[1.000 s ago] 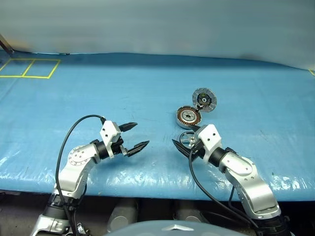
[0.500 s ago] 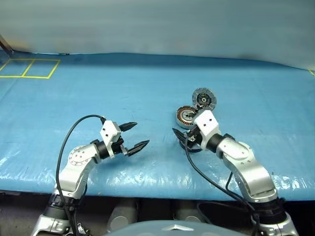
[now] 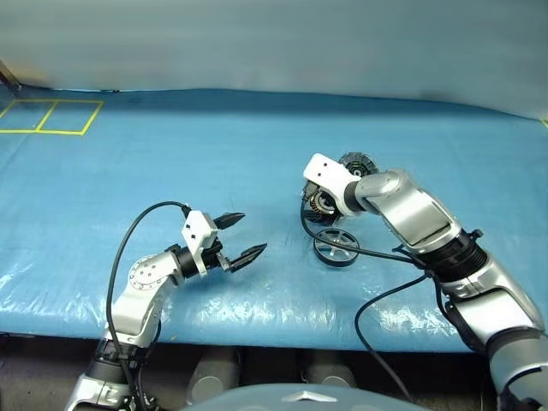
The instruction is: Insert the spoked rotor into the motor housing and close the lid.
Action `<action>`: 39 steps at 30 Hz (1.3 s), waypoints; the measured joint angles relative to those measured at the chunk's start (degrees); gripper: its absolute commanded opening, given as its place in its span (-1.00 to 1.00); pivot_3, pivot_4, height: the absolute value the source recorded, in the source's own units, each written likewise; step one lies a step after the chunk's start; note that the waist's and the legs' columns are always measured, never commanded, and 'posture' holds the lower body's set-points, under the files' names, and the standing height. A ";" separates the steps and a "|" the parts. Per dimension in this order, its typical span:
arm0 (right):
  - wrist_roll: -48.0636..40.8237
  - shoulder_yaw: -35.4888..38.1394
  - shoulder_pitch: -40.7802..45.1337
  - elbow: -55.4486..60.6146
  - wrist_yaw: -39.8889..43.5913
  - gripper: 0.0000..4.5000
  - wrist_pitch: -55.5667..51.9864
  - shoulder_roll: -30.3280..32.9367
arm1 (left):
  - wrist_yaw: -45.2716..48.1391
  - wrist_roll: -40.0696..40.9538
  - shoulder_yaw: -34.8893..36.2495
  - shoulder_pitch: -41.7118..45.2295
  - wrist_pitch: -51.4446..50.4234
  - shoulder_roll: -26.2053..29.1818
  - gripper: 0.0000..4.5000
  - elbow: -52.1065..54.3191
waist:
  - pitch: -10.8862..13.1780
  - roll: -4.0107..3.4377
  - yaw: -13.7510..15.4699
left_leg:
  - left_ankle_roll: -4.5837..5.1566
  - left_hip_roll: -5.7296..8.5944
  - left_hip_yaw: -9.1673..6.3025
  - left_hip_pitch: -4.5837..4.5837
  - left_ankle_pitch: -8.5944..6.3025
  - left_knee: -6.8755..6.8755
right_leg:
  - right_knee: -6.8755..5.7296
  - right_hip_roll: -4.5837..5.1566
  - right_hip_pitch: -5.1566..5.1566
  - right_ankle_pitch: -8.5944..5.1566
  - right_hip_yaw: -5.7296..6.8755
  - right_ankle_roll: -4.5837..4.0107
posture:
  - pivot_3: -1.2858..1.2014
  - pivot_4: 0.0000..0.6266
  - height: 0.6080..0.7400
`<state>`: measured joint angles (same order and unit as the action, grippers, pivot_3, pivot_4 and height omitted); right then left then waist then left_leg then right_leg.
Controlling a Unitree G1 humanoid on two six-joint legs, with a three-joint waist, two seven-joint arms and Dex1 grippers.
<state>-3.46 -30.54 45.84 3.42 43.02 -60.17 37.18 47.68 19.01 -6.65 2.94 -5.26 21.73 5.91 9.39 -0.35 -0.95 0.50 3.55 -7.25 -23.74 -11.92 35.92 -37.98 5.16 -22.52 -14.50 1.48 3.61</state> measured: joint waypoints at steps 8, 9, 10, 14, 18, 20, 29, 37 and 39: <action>1.86 -2.37 1.15 -5.27 4.23 1.00 0.86 1.45 | -1.05 -0.38 -0.01 -1.66 0.99 -0.72 1.00 0.00 | 0.00 0.00 -0.32 | 0.00 -0.01 0.01 0.02 0.00 0.01 | -0.03 0.00 0.00 0.01 0.00 0.02 | 0.03 -0.52 1.00; 1.85 -2.33 1.14 -5.33 4.44 1.00 0.81 1.28 | -1.25 -0.42 -0.04 -1.86 1.04 -0.91 1.00 0.00 | 0.00 0.00 -0.33 | 0.00 -0.01 0.00 0.03 0.00 0.03 | -0.04 0.00 0.00 0.01 0.00 0.03 | 0.03 -0.52 1.00; 1.86 -2.33 1.13 -5.38 4.56 1.00 0.80 1.14 | -1.34 -0.44 -0.05 -1.96 1.05 -0.97 1.00 0.00 | 0.00 0.00 -0.34 | -0.01 -0.01 0.00 0.02 0.01 0.03 | -0.05 -0.01 -0.01 0.02 0.00 0.04 | 0.03 -0.52 1.00; 1.98 -2.32 0.71 -4.78 4.68 1.00 0.71 1.05 | -1.31 -0.46 -0.08 -1.97 1.05 -0.96 1.00 0.00 | 0.00 0.00 -0.30 | -0.01 -0.01 0.00 0.02 0.02 0.05 | -0.07 -0.01 0.00 0.03 -0.01 0.05 | 0.03 -0.52 1.00; 2.02 -2.05 -0.16 -2.53 4.79 1.00 -0.18 1.67 | -1.23 -0.46 -0.11 -1.91 1.05 -0.93 1.00 0.00 | 0.00 0.00 -0.41 | -0.01 0.00 0.00 0.02 0.01 0.04 | -0.06 0.00 -0.02 0.04 -0.01 0.05 | 0.03 -0.52 1.00; 2.04 -1.67 -0.53 -2.22 4.80 1.00 -0.26 1.72 | -1.17 -0.47 -0.18 -1.83 1.05 -0.94 1.00 0.00 | 0.00 0.00 -0.44 | -0.01 0.00 0.00 0.02 0.01 0.04 | -0.06 0.00 -0.02 0.04 -0.01 0.05 | 0.03 -0.52 1.00; 0.97 -0.46 -2.06 1.87 5.73 1.00 0.31 1.08 | -1.09 -0.75 -0.65 -1.81 1.03 -1.07 1.00 0.00 | 0.00 0.00 -0.51 | -0.02 -0.01 0.00 0.03 0.02 0.07 | -0.10 -0.01 -0.01 0.04 -0.01 0.06 | 0.03 -0.52 1.00; 1.61 -0.46 -2.05 -0.84 5.14 1.00 0.48 0.30 | -1.16 -1.42 -0.69 -2.31 1.05 -1.06 1.00 0.00 | 0.00 0.00 -0.36 | -0.02 0.01 0.01 0.03 0.02 0.09 | -0.10 0.00 0.00 0.05 -0.04 0.07 | 0.03 -0.52 1.00; 1.88 -0.63 -2.12 -1.79 5.08 1.00 0.52 0.18 | -1.26 -1.60 -0.69 -2.38 1.05 -1.07 1.00 -0.01 | 0.00 0.00 -0.36 | -0.02 0.01 0.02 0.03 0.02 0.09 | -0.10 -0.01 -0.01 0.05 -0.05 0.07 | 0.03 -0.52 1.00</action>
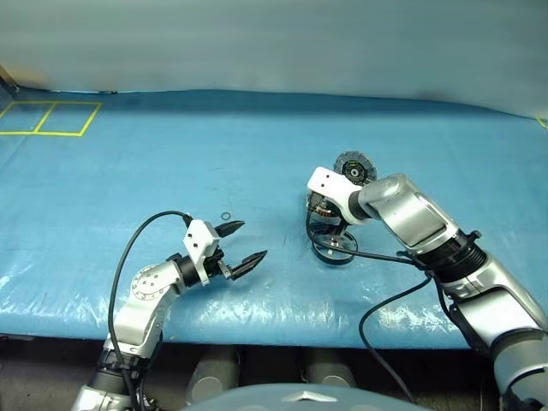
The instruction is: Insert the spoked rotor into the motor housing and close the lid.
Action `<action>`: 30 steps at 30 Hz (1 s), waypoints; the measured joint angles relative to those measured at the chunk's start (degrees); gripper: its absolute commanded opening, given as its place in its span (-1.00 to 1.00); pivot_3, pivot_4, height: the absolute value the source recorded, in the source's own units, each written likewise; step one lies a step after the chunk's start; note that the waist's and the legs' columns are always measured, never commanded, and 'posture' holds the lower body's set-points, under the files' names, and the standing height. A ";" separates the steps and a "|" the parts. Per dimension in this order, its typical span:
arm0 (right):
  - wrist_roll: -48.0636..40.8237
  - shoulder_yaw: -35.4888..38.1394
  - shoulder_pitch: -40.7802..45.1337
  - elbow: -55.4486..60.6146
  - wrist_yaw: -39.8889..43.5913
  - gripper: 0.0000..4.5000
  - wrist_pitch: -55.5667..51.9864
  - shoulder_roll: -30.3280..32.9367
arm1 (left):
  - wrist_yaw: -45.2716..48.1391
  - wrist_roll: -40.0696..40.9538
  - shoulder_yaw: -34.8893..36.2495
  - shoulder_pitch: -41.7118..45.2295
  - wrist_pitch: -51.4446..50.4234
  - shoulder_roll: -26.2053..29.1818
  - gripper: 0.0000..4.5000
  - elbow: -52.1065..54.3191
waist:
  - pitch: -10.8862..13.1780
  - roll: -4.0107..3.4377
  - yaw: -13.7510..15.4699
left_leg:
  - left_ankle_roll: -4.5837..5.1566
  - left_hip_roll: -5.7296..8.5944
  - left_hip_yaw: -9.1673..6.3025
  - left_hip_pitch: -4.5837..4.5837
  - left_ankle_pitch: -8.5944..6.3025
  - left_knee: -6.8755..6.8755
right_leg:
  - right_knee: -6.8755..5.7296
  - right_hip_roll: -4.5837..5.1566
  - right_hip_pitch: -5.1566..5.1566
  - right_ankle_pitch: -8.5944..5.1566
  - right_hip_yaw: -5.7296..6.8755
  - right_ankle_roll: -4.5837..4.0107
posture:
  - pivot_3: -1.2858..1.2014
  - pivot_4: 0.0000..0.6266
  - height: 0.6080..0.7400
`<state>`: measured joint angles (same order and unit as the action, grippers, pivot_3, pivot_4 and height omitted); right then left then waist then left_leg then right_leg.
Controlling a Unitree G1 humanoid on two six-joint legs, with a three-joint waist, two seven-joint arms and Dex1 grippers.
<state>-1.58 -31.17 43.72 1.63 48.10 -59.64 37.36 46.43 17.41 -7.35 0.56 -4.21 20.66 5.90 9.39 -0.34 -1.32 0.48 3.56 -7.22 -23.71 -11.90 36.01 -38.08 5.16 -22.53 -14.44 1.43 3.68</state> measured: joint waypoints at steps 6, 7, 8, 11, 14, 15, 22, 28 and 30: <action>0.87 0.02 0.19 -1.92 -0.58 1.00 0.39 -1.34 | -0.05 -0.53 -0.01 -0.21 0.16 -0.03 1.00 -0.01 | 0.00 0.00 -0.04 | 0.00 0.00 0.01 0.02 0.00 0.00 | -0.01 0.00 0.01 0.00 -0.02 0.00 | 0.03 -0.52 1.00; 1.02 0.02 0.33 -2.29 -0.58 1.00 0.40 -1.49 | -0.04 -0.55 -0.01 -0.29 0.20 -0.05 1.00 -0.02 | 0.00 0.00 -0.03 | 0.00 0.00 0.01 0.02 0.00 0.01 | -0.01 -0.01 0.01 0.00 -0.02 0.00 | 0.03 -0.52 1.00; 1.12 0.02 0.38 -2.55 -0.59 1.00 0.40 -1.62 | -0.04 -0.57 -0.01 -0.30 0.23 -0.10 1.00 -0.04 | 0.00 0.00 -0.02 | 0.00 0.00 0.01 0.02 0.00 0.01 | -0.01 -0.01 0.02 0.01 -0.02 0.01 | 0.03 -0.52 1.00; 1.76 0.05 0.54 -3.38 -1.03 0.72 0.57 -2.38 | -0.04 -0.80 -0.03 -0.30 0.75 -0.23 1.00 -0.41 | -0.01 0.01 0.03 | 0.00 0.00 0.01 0.05 0.01 0.02 | -0.01 -0.01 0.04 0.02 -0.03 0.02 | 0.03 -0.52 1.00; 3.04 0.01 0.61 -4.14 -1.81 0.29 1.72 -2.69 | -0.03 -1.00 -0.17 -0.28 0.85 -0.33 1.00 -0.63 | -0.01 0.00 0.01 | 0.00 0.00 0.03 0.05 0.01 0.02 | -0.02 -0.01 0.04 0.03 -0.04 0.03 | 0.03 -0.52 1.00; 3.51 -0.01 0.71 -4.46 -1.86 0.15 2.08 -2.70 | -0.02 -1.03 -0.26 -0.28 0.88 -0.34 1.00 -0.69 | -0.01 0.00 0.00 | 0.00 0.00 0.03 0.05 0.01 0.02 | -0.02 -0.01 0.03 0.03 -0.05 0.03 | 0.03 -0.52 1.00; 4.90 -0.72 1.07 -4.74 -0.61 -0.01 3.85 -2.75 | 0.02 -1.02 -0.75 -0.19 1.03 -0.58 1.00 -0.83 | -0.03 0.03 -0.26 | 0.01 -0.03 0.12 0.09 0.05 0.03 | -0.04 -0.03 0.02 0.11 -0.11 0.00 | 0.03 -0.52 1.00; 5.74 -2.38 0.31 -0.89 2.68 -0.01 7.11 -1.03 | 0.27 -0.55 -0.70 -0.20 1.03 -0.62 1.00 -0.84 | -0.02 0.04 -0.47 | 0.01 -0.03 0.17 0.04 0.05 -0.01 | -0.05 -0.05 -0.09 0.12 -0.21 0.01 | 0.03 -0.52 1.00; 5.82 -4.06 0.15 2.06 4.90 -0.01 9.40 -0.16 | 0.47 -0.03 -0.23 -0.18 0.96 -0.23 1.00 -0.84 | -0.02 0.04 -0.65 | 0.01 -0.04 0.18 0.01 0.05 -0.03 | -0.05 -0.05 -0.14 0.12 -0.22 0.01 | 0.03 -0.52 1.00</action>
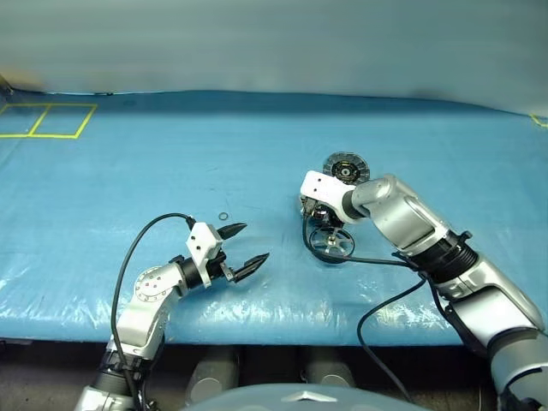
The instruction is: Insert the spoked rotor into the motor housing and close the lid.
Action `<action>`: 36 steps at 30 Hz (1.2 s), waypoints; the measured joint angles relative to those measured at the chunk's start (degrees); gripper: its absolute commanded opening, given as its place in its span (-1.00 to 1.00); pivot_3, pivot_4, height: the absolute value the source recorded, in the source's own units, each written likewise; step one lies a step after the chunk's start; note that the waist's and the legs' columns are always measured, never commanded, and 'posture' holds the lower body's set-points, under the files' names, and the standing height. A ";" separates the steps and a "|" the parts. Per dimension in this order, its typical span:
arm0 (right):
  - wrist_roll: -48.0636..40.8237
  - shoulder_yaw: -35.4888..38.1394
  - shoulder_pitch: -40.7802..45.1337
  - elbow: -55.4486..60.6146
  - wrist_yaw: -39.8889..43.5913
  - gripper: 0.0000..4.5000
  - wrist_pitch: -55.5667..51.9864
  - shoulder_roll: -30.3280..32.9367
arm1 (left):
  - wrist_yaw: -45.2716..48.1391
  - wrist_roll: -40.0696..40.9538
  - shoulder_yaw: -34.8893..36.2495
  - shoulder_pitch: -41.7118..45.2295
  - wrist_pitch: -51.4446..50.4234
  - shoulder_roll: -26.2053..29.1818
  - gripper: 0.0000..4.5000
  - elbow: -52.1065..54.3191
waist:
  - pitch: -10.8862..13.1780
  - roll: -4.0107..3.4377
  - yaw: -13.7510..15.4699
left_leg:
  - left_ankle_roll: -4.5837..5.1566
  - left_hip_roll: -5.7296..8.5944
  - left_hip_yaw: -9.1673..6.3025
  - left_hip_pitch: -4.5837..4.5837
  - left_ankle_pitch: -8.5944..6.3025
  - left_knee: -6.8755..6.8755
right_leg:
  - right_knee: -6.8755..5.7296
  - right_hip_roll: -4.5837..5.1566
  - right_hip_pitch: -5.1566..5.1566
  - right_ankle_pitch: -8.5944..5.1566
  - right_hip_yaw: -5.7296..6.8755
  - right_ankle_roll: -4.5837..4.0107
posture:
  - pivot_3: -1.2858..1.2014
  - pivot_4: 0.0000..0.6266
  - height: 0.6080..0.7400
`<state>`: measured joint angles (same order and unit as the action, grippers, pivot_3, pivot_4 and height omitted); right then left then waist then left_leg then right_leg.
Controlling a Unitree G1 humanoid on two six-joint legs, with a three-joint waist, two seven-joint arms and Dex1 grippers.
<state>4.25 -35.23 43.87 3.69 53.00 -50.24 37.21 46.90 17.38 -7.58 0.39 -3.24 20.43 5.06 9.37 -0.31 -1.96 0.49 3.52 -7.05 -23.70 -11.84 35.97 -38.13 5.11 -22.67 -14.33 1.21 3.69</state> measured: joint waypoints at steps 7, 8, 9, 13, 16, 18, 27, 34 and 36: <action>1.32 -4.93 -0.25 8.91 6.84 -0.01 10.59 1.68 | 0.76 0.70 2.41 0.42 -0.03 2.51 1.00 0.00 | 0.01 0.01 0.04 | 0.00 0.02 0.00 0.00 0.00 0.05 | 0.02 0.01 0.04 0.03 -0.02 0.06 | 0.03 -0.52 1.00; 2.02 -5.45 -0.24 9.34 7.45 -0.01 11.93 1.96 | 0.73 0.70 2.60 0.42 -0.05 2.57 1.00 0.00 | 0.01 0.01 0.10 | 0.00 0.02 0.00 0.01 0.00 0.06 | 0.02 0.01 0.05 0.04 -0.03 0.07 | 0.03 -0.52 1.00; 2.65 -6.05 -0.24 9.62 8.05 -0.01 13.00 2.30 | 0.72 0.70 2.66 0.41 -0.08 2.64 1.00 0.00 | 0.01 0.02 0.24 | 0.00 0.02 0.00 0.01 0.00 0.07 | 0.02 0.01 0.05 0.04 -0.03 0.08 | 0.03 -0.52 1.00; 7.06 -9.09 -0.23 8.68 9.62 -0.01 18.18 3.05 | 0.71 0.77 2.71 -0.15 -0.28 2.76 1.00 0.03 | 0.01 0.02 0.46 | -0.01 0.01 0.02 0.02 0.00 0.08 | 0.02 -0.01 0.04 0.05 -0.06 0.09 | 0.03 -0.52 1.00; 9.27 -9.72 -0.45 7.57 10.58 -0.01 20.87 3.06 | 0.69 0.79 2.70 -1.10 -0.32 2.74 1.00 0.07 | 0.01 0.02 0.49 | 0.00 0.01 0.05 0.04 0.00 0.06 | 0.02 -0.01 0.04 0.05 -0.12 0.08 | 0.03 -0.52 1.00; 10.01 -9.63 -0.51 7.23 11.03 -0.01 21.67 2.84 | 0.67 0.79 2.70 -1.28 -0.32 2.72 1.00 0.08 | 0.02 0.03 0.52 | -0.01 0.01 0.06 0.04 0.00 0.06 | 0.02 -0.02 0.04 0.05 -0.14 0.08 | 0.03 -0.52 1.00; 12.25 -9.32 -0.61 7.23 14.20 -0.01 21.87 -0.15 | 0.68 0.78 2.64 -1.39 -0.37 2.58 1.00 0.08 | 0.02 0.03 0.52 | -0.01 -0.03 0.10 0.06 0.00 0.07 | 0.01 -0.08 0.03 0.06 -0.22 0.08 | 0.03 -0.52 1.00; 15.17 -9.35 -1.02 6.89 15.56 -0.01 22.04 -1.01 | 0.70 0.61 2.44 -1.14 -0.29 2.22 1.00 0.07 | 0.01 0.03 0.66 | -0.03 -0.03 0.11 0.19 0.02 0.08 | 0.01 -0.08 0.08 0.09 -0.23 0.13 | 0.03 -0.52 1.00; 15.74 -9.21 -1.31 6.62 15.80 0.20 23.23 -0.89 | 0.70 0.59 2.40 -1.15 -0.29 2.20 1.00 0.07 | 0.01 0.04 0.73 | -0.03 -0.03 0.12 0.26 0.02 0.09 | 0.01 -0.08 0.09 0.10 -0.22 0.14 | 0.03 -0.52 1.00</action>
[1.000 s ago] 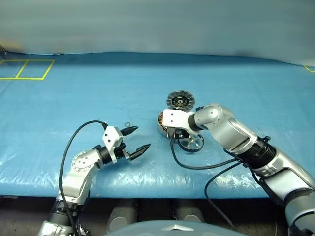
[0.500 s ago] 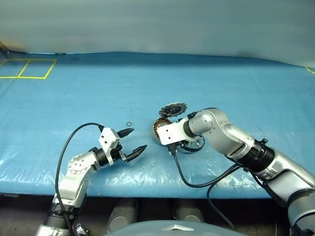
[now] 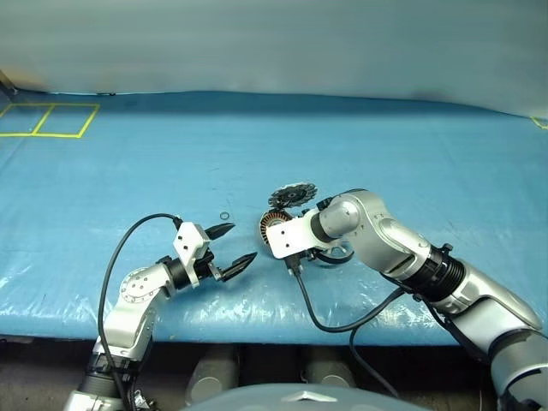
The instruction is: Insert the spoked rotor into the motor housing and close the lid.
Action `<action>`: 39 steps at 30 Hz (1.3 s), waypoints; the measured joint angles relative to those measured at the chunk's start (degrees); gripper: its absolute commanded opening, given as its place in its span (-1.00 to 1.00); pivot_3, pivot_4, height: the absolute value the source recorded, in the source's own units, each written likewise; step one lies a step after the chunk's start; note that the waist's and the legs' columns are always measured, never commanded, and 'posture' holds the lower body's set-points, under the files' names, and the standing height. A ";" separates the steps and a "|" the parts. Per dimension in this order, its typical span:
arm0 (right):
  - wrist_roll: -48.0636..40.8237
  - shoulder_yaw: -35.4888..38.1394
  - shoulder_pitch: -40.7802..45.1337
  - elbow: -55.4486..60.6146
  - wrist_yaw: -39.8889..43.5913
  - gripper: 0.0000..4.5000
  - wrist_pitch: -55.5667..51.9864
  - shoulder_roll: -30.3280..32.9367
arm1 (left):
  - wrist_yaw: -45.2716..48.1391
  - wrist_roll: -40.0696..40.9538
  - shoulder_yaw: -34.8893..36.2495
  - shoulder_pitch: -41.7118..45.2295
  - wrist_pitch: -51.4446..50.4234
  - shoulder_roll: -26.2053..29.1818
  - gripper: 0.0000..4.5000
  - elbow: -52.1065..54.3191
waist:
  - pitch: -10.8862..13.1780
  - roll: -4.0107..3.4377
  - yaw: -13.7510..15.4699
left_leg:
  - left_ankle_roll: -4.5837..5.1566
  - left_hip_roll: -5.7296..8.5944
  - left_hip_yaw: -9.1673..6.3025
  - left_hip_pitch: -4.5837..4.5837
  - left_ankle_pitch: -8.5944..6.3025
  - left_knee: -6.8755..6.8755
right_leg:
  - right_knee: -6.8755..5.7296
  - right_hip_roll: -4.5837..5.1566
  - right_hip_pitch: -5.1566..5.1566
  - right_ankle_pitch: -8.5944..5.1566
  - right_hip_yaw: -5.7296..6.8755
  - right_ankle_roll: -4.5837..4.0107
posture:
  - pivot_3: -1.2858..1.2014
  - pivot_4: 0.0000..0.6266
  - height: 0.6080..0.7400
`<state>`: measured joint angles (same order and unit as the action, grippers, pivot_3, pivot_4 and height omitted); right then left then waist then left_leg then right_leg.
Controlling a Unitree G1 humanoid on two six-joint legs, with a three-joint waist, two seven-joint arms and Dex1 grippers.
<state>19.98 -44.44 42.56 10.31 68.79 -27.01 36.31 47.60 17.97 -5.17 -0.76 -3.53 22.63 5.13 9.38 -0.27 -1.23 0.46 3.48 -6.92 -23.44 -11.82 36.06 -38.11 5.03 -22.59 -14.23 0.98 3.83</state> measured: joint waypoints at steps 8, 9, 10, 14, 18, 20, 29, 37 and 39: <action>-1.59 2.19 -0.94 1.37 2.75 0.43 -4.40 -1.04 | 0.00 -0.01 -0.44 -0.01 0.00 -0.05 1.00 0.00 | 0.00 0.01 0.56 | 0.02 0.02 0.00 -0.11 0.02 0.01 | 0.00 0.01 0.00 0.06 -0.03 -0.04 | 0.03 -0.52 1.00; -2.35 2.88 -0.96 2.03 3.26 0.43 -5.59 -1.04 | 0.00 -0.01 -0.45 -0.01 0.00 -0.05 1.00 0.00 | 0.00 0.00 0.55 | 0.02 0.02 0.01 -0.14 0.02 0.01 | 0.00 0.01 -0.02 0.06 -0.04 -0.05 | 0.03 -0.52 1.00; -2.84 3.42 -0.99 2.72 3.86 0.43 -6.49 -0.97 | 0.00 -0.02 -0.47 0.00 0.00 -0.05 1.00 0.00 | 0.00 0.01 0.54 | 0.02 0.02 0.00 -0.14 0.02 0.00 | 0.01 0.01 -0.02 0.06 -0.04 -0.05 | 0.03 -0.52 1.00; -6.35 6.56 -1.08 7.16 5.00 0.43 -11.89 -1.31 | 0.01 -0.01 -0.55 0.00 0.00 -0.05 1.00 0.00 | 0.00 0.00 0.44 | 0.02 0.00 0.01 -0.15 0.01 -0.01 | 0.01 0.00 -0.03 0.06 -0.05 -0.05 | 0.03 -0.52 1.00; -8.91 7.93 -1.03 10.48 4.62 0.43 -17.07 -2.65 | 0.11 -0.01 -1.00 0.00 -0.04 -0.05 1.00 0.00 | 0.00 0.00 0.43 | 0.02 -0.01 0.01 -0.15 0.02 -0.01 | 0.00 0.00 -0.05 0.06 -0.05 -0.05 | 0.03 -0.52 1.00; -10.91 8.80 -1.15 12.75 4.75 0.43 -18.83 -2.54 | 0.09 0.00 -1.00 0.02 -0.06 -0.06 1.00 0.00 | 0.00 0.00 0.46 | 0.02 0.00 0.02 -0.16 0.01 -0.01 | 0.01 0.00 -0.05 0.06 -0.05 -0.05 | 0.03 -0.52 1.00; -22.89 32.14 -27.36 24.75 -7.54 0.43 -21.97 -5.96 | -4.59 -0.17 2.38 -0.75 0.14 -0.15 1.00 0.10 | -0.14 0.24 0.98 | 0.08 0.01 0.01 -0.25 -0.04 -0.11 | 0.11 0.05 -0.08 0.09 -0.10 -0.02 | 0.03 -0.52 1.00; -21.49 38.69 -48.39 27.05 -31.08 0.43 -10.37 -19.54 | -14.33 -6.01 6.77 4.28 3.48 -1.04 1.00 -5.64 | -0.19 0.29 0.86 | 0.06 -0.04 0.20 -0.06 0.10 -0.06 | 0.05 -0.02 -0.06 0.02 -0.21 0.38 | 0.03 -0.52 1.00; -20.64 37.73 -51.01 27.02 -34.68 0.43 -7.99 -21.57 | -15.18 -7.06 6.57 5.64 3.94 -1.29 1.00 -6.84 | -0.19 0.30 0.78 | 0.07 -0.04 0.22 -0.04 0.11 -0.03 | 0.12 -0.02 -0.14 0.07 -0.23 0.46 | 0.03 -0.52 1.00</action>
<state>-0.65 -6.71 -8.45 37.33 34.12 -35.00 14.75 32.43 10.91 1.40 4.87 0.41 21.33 -1.71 9.19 0.03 -0.45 0.54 3.45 -6.70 -23.48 -11.71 36.03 -38.00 5.01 -22.73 -14.16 0.76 4.29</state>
